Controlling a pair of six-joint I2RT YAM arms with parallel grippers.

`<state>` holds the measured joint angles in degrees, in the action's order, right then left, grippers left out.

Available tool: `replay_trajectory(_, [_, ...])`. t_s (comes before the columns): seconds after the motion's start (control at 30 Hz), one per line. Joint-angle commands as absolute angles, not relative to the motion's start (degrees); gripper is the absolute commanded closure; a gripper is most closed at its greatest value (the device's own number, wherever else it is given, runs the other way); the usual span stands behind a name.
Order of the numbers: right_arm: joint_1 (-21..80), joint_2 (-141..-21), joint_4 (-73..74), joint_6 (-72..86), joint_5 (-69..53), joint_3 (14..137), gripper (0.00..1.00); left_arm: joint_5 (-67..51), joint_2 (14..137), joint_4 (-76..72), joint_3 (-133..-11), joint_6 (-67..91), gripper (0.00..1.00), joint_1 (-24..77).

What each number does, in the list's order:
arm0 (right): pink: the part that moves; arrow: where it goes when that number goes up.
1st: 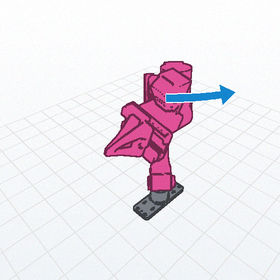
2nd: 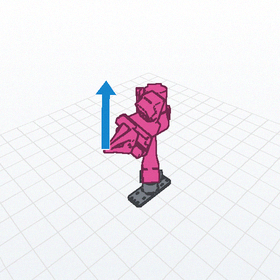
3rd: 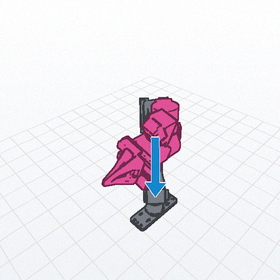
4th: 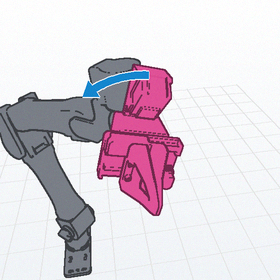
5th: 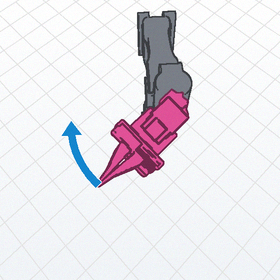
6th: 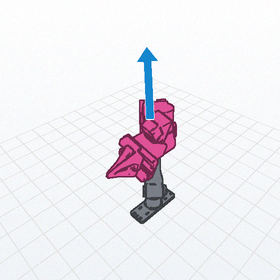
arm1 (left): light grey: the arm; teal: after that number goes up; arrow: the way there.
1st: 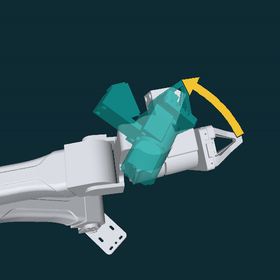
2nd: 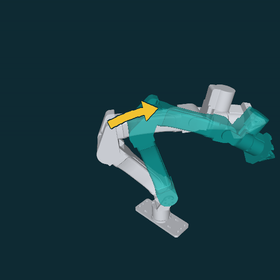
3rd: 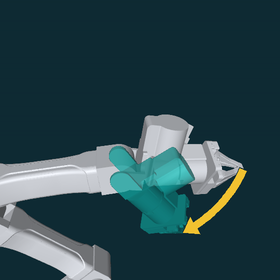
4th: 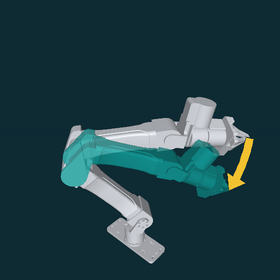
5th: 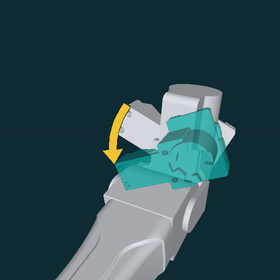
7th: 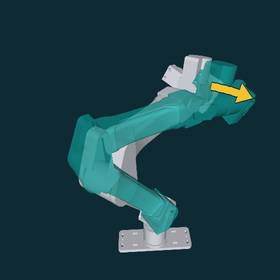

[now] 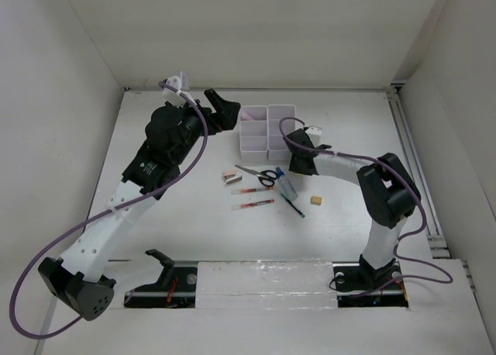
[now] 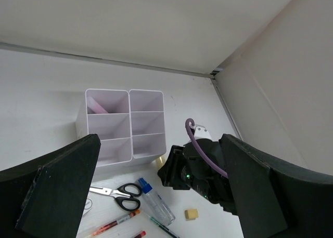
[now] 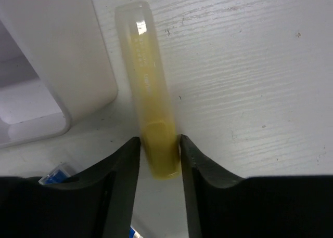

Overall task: Sort the stationery into containers
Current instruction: Pick up the pen from the center of the board.

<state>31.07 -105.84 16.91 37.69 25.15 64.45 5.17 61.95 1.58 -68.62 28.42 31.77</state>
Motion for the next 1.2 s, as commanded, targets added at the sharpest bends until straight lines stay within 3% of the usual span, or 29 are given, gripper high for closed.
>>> replay_trajectory(0.0, [30.32, -106.88, 15.29, 37.97, 23.91, 64.25, 0.61, 4.66, 60.29, -0.44, -68.12, 27.52, 0.0, 31.73])
replay_trajectory(0.3, [28.56, -104.16, 14.77, 37.44, 21.28, 61.0, 1.0, 5.19, 60.29, 0.09, -68.64, 27.51, 0.0, 31.73])
replay_trajectory(0.63, [27.25, -88.62, 19.24, 39.99, 24.69, 56.51, 1.0, 0.88, 66.45, 0.53, -70.93, 29.18, 0.0, 31.73])
replay_trajectory(0.8, [28.56, -78.77, 17.86, 36.31, 24.7, 54.32, 1.0, -7.97, 71.09, -3.33, -70.93, 30.49, 0.0, 31.73])
replay_trajectory(0.97, [31.11, -64.2, 8.62, 28.65, 13.82, 49.14, 1.0, -18.0, 76.54, -7.46, -72.07, 32.42, 0.0, 31.73])
replay_trajectory(1.17, [34.01, -58.01, 8.44, 22.15, 5.12, 50.62, 1.0, -25.22, 78.83, -13.26, -69.97, 35.07, 0.0, 32.34])
